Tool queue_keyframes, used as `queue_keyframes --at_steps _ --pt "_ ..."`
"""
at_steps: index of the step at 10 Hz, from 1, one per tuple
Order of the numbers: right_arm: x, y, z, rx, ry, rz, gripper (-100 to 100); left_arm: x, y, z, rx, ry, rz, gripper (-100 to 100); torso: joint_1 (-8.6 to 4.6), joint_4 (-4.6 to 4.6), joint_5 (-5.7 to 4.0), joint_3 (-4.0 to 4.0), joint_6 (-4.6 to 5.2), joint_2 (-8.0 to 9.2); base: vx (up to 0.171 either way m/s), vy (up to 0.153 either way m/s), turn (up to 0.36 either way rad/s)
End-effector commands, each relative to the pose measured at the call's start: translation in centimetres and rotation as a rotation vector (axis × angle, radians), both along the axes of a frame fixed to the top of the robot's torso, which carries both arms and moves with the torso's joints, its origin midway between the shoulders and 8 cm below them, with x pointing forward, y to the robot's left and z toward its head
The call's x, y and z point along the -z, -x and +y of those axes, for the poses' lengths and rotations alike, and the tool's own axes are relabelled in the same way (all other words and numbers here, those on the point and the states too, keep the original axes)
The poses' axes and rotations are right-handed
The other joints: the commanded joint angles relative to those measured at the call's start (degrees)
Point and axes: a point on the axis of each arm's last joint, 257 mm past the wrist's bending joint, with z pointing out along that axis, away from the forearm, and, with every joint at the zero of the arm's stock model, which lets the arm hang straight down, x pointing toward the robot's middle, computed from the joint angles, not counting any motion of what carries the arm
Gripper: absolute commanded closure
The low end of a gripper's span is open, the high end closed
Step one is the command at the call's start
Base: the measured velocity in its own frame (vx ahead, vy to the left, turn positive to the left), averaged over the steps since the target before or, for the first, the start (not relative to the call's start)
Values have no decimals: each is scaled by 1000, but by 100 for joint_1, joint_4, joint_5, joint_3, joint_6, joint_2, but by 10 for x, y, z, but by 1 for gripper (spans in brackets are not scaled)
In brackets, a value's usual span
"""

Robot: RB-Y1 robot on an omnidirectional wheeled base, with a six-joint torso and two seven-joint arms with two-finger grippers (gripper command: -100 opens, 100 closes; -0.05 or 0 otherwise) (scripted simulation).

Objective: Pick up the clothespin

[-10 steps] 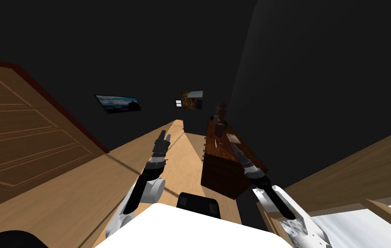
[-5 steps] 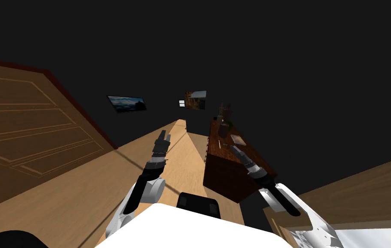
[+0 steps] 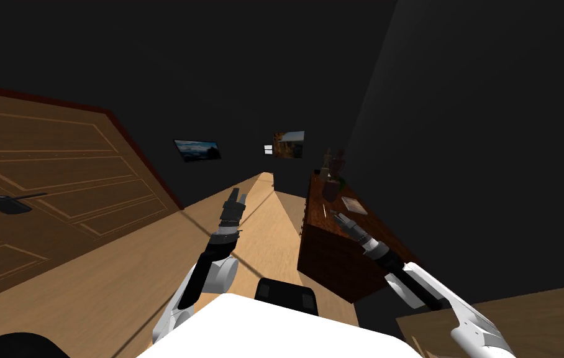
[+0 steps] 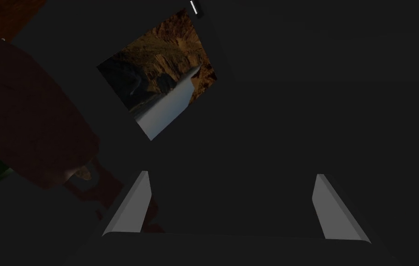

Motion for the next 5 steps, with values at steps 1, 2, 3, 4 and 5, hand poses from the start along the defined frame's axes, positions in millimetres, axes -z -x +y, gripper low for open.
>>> queue_keyframes --at_steps 1,2,3,4,5 --pt "11 -2 -13 3 55 19 -100 0 0 0 0 0 0 0 0 0 0 0 0 0 10 47 99" --pt "15 -3 -16 10 56 26 -100 0 0 0 0 0 0 0 -2 0 -1 1 4 2 1 21 5" --pt "20 -2 -21 -19 146 27 -100 0 0 0 0 0 0 0 -10 1 -2 3 5 6 5 45 209" --pt "28 -3 -30 -1 151 47 -100 0 0 0 0 0 0 0 -3 1 -1 2 -2 3 12 40 101" --pt "31 -3 -33 5 152 52 -100 0 0 0 0 0 0 0 -5 0 -1 1 5 3 9 17 -36"
